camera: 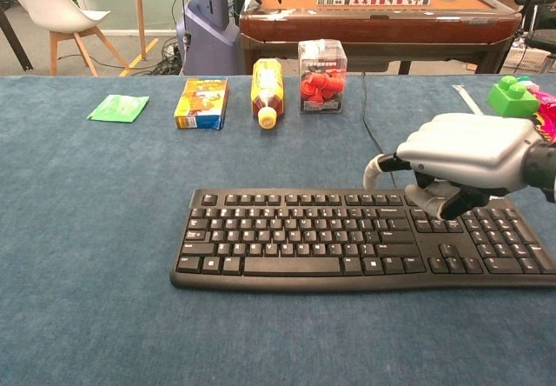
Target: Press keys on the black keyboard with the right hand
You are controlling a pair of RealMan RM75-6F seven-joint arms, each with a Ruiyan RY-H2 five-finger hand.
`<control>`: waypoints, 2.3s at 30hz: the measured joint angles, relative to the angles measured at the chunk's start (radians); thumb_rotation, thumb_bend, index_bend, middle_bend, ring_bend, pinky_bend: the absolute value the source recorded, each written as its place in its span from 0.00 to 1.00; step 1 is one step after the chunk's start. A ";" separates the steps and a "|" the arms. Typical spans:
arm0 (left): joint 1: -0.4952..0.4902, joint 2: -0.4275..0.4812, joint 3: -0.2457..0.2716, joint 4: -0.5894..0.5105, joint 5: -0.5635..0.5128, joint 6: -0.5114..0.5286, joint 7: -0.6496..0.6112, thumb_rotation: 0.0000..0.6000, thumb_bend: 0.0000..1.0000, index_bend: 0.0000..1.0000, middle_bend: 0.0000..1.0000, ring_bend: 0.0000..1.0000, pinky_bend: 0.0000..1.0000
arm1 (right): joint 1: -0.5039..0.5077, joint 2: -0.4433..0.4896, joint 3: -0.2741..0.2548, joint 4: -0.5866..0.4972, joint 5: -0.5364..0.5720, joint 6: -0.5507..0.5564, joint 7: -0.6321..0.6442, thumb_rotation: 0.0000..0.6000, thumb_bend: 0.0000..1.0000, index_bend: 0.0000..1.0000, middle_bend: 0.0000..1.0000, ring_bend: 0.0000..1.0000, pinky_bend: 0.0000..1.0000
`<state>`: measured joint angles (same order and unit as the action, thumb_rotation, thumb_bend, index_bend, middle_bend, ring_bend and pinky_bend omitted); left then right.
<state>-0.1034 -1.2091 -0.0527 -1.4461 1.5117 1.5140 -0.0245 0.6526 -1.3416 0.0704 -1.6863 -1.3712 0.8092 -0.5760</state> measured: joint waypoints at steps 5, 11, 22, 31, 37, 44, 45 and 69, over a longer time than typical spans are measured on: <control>0.001 0.004 -0.003 -0.003 -0.009 -0.003 -0.003 1.00 0.22 0.48 0.38 0.43 0.67 | 0.022 -0.014 -0.016 0.002 -0.005 -0.011 -0.016 1.00 0.82 0.26 1.00 1.00 1.00; 0.002 0.007 -0.005 -0.003 -0.015 -0.007 -0.004 1.00 0.22 0.48 0.38 0.43 0.67 | 0.040 -0.022 -0.029 -0.001 0.019 -0.026 -0.032 1.00 0.83 0.26 1.00 1.00 1.00; 0.004 0.011 -0.007 -0.007 -0.019 -0.005 -0.007 1.00 0.22 0.48 0.38 0.43 0.67 | 0.069 -0.047 -0.050 0.010 0.070 -0.041 -0.060 1.00 0.83 0.26 1.00 1.00 1.00; 0.004 0.017 -0.007 -0.013 -0.020 -0.008 -0.010 1.00 0.22 0.48 0.38 0.43 0.67 | 0.083 -0.058 -0.066 0.025 0.098 -0.039 -0.070 1.00 0.83 0.26 1.00 1.00 1.00; 0.004 0.017 -0.005 -0.014 -0.021 -0.011 -0.006 1.00 0.22 0.48 0.38 0.43 0.67 | 0.085 -0.056 -0.072 0.022 0.093 -0.025 -0.059 1.00 0.83 0.26 1.00 0.99 1.00; 0.003 0.019 -0.001 -0.017 -0.015 -0.013 -0.002 1.00 0.22 0.48 0.38 0.43 0.67 | 0.054 0.005 -0.078 -0.030 -0.005 0.078 0.003 1.00 0.79 0.26 0.85 0.87 1.00; 0.003 0.019 -0.001 -0.018 -0.014 -0.013 -0.002 1.00 0.22 0.48 0.38 0.43 0.67 | 0.047 0.018 -0.079 -0.039 -0.016 0.094 0.009 1.00 0.76 0.26 0.81 0.85 1.00; 0.007 0.042 0.038 -0.097 0.106 0.044 0.035 1.00 0.23 0.42 0.38 0.43 0.67 | -0.299 0.284 -0.169 -0.196 -0.086 0.553 -0.017 1.00 0.54 0.36 0.43 0.34 0.50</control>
<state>-0.0967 -1.1675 -0.0142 -1.5432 1.6178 1.5576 0.0105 0.3541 -1.0579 -0.0991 -1.8819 -1.4568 1.3618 -0.5928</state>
